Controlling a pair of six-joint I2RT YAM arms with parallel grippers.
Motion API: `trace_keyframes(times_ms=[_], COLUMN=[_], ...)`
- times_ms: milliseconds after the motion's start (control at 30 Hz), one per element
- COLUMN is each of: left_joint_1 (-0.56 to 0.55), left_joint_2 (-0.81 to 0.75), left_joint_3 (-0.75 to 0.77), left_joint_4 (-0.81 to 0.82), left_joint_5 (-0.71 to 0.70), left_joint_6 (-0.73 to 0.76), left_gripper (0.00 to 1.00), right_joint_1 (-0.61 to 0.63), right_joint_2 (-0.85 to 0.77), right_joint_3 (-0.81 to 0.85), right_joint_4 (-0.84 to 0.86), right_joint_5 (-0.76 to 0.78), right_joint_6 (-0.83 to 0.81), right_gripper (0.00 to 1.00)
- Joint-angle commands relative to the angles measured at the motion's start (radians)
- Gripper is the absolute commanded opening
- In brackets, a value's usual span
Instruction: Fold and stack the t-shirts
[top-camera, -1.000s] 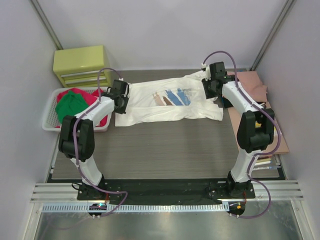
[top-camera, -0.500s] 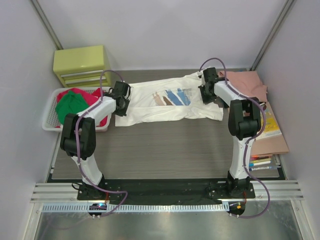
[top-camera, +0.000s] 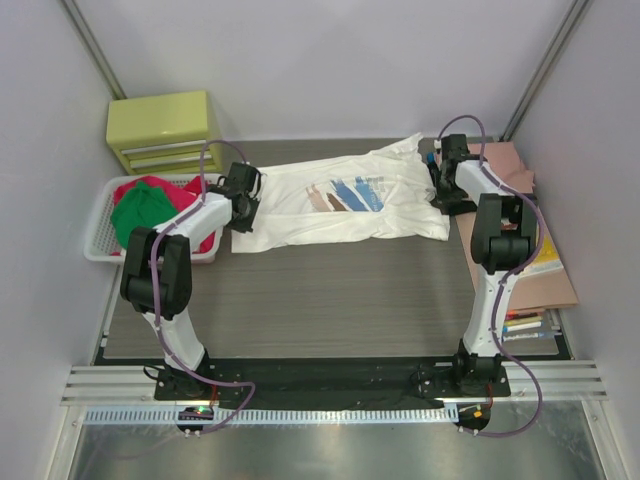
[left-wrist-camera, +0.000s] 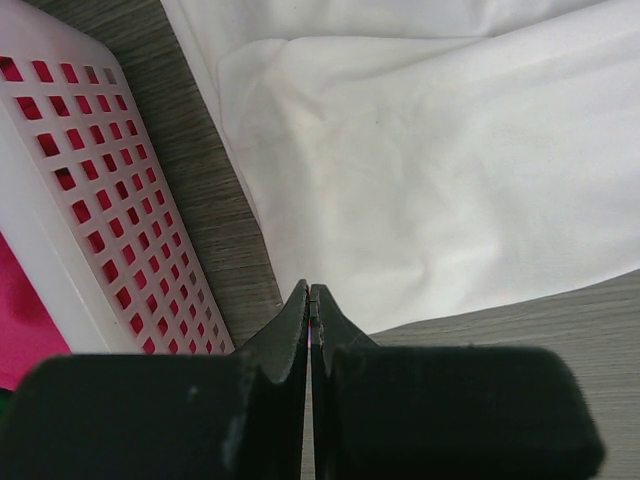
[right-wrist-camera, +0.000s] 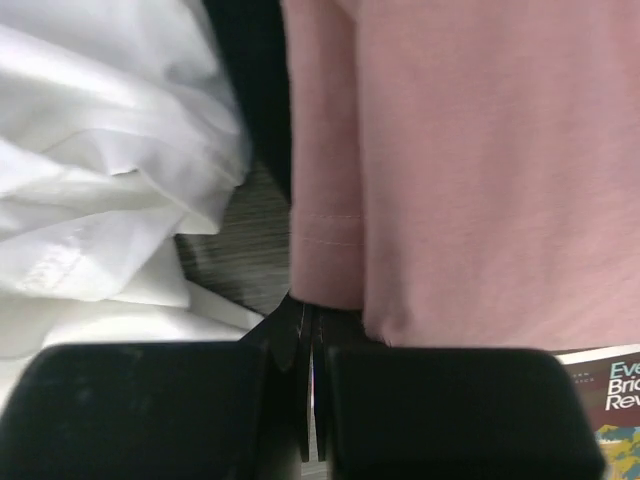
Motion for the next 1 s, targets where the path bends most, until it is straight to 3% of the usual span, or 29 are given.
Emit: trace_keyframes(times_ms=[0,167,333,733,967], left_joint_1=[-0.004,-0.004,-0.004,-0.005,-0.005], left_joint_2=[-0.012,-0.008,0.003,-0.005,0.0], left_joint_3=[0.012,0.012,0.02,0.017,0.014], left_joint_4=[0.004,0.004,0.001,-0.002,0.005], left_joint_5=[0.001,0.001,0.001,-0.02,-0.029], left_joint_6=[0.012,0.015,0.01,0.024,0.024], left_gripper=[0.0,0.0,0.0,0.0,0.0], right_joint_1=[-0.026,-0.017,0.032,0.063,0.082], right_joint_2=[-0.067,-0.193,-0.219,0.08,0.071], right_joint_3=[0.003,-0.081,-0.058,0.27,0.235], right_joint_4=[0.048,0.134,0.126,-0.006,-0.026], right_joint_5=[0.029,-0.041,-0.049,-0.096,-0.127], right_joint_6=[-0.016,-0.013,-0.025,0.038,0.039], right_gripper=[0.01,0.01,0.01,0.01,0.01])
